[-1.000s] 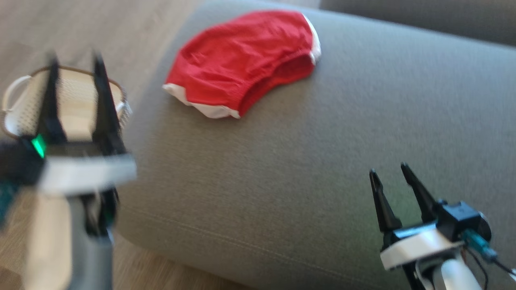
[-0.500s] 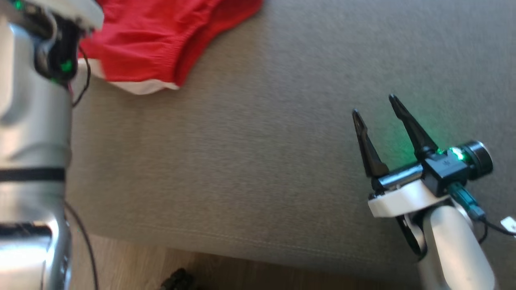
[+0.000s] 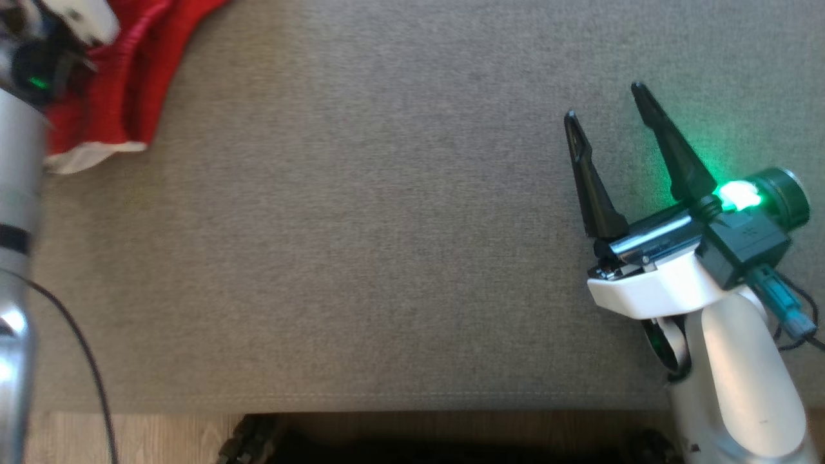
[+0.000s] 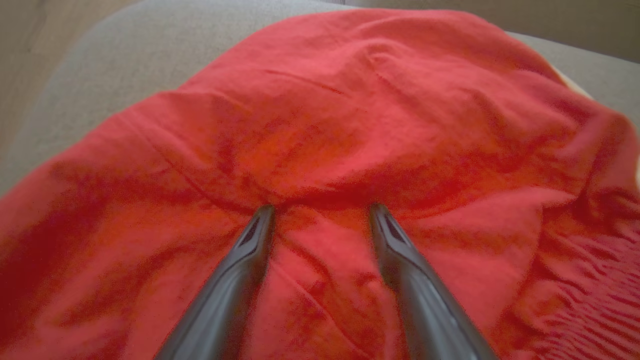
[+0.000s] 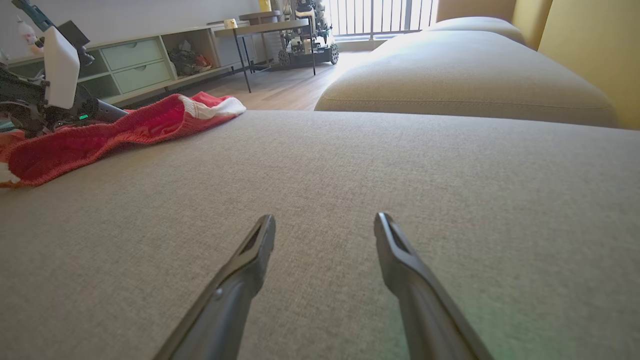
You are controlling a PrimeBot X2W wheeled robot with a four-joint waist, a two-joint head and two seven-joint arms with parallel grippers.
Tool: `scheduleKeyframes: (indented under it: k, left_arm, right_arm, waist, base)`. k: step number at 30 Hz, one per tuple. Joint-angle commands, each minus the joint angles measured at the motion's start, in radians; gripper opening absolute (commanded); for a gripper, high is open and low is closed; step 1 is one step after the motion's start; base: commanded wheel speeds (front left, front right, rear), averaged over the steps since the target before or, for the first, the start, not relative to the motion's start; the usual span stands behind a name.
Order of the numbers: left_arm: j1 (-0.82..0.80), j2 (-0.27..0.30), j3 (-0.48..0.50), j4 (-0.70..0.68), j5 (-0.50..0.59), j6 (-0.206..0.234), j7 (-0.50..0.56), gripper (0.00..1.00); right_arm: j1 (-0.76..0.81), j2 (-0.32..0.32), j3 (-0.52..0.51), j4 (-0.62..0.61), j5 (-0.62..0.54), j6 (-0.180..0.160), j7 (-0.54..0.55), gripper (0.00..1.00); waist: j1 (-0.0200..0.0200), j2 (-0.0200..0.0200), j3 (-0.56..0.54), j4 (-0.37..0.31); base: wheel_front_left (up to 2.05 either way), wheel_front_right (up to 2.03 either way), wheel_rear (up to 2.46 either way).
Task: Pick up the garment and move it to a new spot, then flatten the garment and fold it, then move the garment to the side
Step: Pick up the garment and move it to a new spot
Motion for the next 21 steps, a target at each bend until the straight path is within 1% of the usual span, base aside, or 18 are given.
scheduleKeyframes:
  k: [1, 6, 8, 9, 10, 11, 13, 15, 21]
  left_arm:
    - [-0.041, 0.065, 0.006, 0.016, -0.005, -0.006, 0.01, 1.0]
    - [-0.048, 0.065, -0.035, 0.059, -0.024, -0.006, 0.032, 1.0]
    - [-0.048, 0.071, -0.053, 0.065, -0.028, -0.006, 0.023, 1.0]
    - [-0.047, 0.073, -0.062, 0.065, -0.032, -0.006, 0.017, 0.4]
    - [-0.047, 0.073, -0.062, 0.065, -0.032, -0.006, 0.017, 0.4]
    - [-0.047, 0.078, -0.067, 0.064, -0.034, -0.006, -0.001, 0.0]
    - [-0.045, 0.085, -0.082, 0.053, -0.041, -0.006, -0.04, 0.0]
    - [-0.043, 0.099, -0.095, 0.032, -0.045, -0.006, -0.106, 0.0]
    - [-0.022, 0.155, -0.168, -0.053, -0.027, -0.006, -0.336, 0.0]
  right_arm:
    - [-0.008, 0.005, 0.033, -0.044, 0.01, 0.0, -0.006, 1.0]
    - [-0.022, 0.005, 0.044, -0.063, 0.019, 0.0, -0.006, 1.0]
    - [-0.025, 0.005, 0.042, -0.062, 0.021, 0.0, -0.006, 1.0]
    - [-0.027, 0.005, 0.04, -0.061, 0.023, 0.0, -0.006, 1.0]
    - [-0.027, 0.005, 0.04, -0.061, 0.023, 0.0, -0.006, 1.0]
    - [-0.028, 0.005, 0.039, -0.06, 0.024, 0.0, -0.006, 1.0]
    - [-0.03, 0.005, 0.037, -0.059, 0.026, 0.0, -0.006, 1.0]
    - [-0.031, 0.005, 0.038, -0.057, 0.032, 0.0, -0.006, 1.0]
    - [-0.019, 0.005, 0.04, -0.04, 0.053, 0.0, -0.006, 1.0]
  waist:
    - [0.0, 0.0, 0.04, -0.03]
    - [0.0, 0.0, 0.061, -0.043]
    - [0.0, 0.0, 0.062, -0.048]
    - [0.0, 0.0, 0.06, -0.049]
    - [0.0, 0.0, 0.06, -0.049]
    - [0.0, 0.0, 0.056, -0.05]
    - [0.0, 0.0, 0.043, -0.051]
    - [0.0, 0.0, 0.024, -0.052]
    - [0.0, 0.0, -0.067, -0.047]
  base:
    - [0.0, 0.0, 0.0]
    - [0.0, 0.0, 0.0]
    - [0.0, 0.0, 0.0]
    - [0.0, 0.0, 0.0]
    - [0.0, 0.0, 0.0]
    - [0.0, 0.0, 0.0]
    - [0.0, 0.0, 0.0]
    - [0.0, 0.0, 0.0]
    - [0.0, 0.0, 0.0]
